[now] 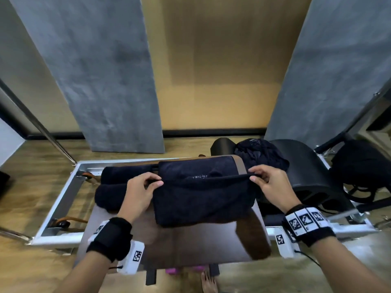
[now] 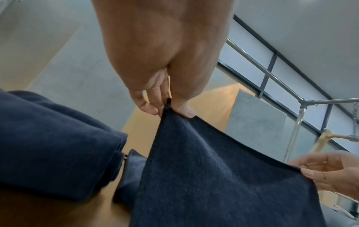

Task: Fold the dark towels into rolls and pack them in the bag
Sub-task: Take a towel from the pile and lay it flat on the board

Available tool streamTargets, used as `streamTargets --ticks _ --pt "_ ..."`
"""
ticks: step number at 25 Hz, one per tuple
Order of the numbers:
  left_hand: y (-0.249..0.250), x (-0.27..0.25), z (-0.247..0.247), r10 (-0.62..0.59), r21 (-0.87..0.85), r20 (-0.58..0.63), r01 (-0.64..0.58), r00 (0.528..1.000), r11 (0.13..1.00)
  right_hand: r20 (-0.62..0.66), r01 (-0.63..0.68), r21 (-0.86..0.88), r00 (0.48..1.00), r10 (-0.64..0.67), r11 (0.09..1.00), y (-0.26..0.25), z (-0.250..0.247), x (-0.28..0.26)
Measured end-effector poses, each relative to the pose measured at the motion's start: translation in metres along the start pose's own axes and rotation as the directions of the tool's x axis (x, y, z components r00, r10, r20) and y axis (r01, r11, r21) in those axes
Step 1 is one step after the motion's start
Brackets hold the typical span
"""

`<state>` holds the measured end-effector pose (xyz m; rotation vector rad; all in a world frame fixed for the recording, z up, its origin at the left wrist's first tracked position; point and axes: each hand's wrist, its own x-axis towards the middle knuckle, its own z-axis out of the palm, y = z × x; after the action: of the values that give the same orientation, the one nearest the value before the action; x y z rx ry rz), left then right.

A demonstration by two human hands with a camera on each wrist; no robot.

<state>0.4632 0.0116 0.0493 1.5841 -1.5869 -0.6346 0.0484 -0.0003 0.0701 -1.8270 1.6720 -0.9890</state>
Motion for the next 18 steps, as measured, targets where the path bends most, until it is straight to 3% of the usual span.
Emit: streamTargets --ticks 4,9,14,18 --pt "-0.008 0.064 0.005 -0.062 0.089 -0.019 0.063 0.998 0.994 -0.034 -0.006 -0.044 0.999 0.005 0.999 0.015 0.016 0.075" --pt "-0.022 0.125 0.036 -0.165 0.449 -0.016 0.155 0.986 0.880 0.079 -0.122 -0.197 0.987 0.140 0.973 0.046 0.061 0.148" --pt "-0.039 0.151 0.062 -0.328 0.624 0.078 0.210 0.941 0.752 0.127 -0.195 -0.275 0.963 0.237 0.941 0.073 0.100 0.172" --pt "-0.047 0.160 0.069 -0.362 0.674 0.093 0.209 0.927 0.709 0.163 -0.211 -0.281 0.951 0.263 0.936 0.082 0.112 0.175"
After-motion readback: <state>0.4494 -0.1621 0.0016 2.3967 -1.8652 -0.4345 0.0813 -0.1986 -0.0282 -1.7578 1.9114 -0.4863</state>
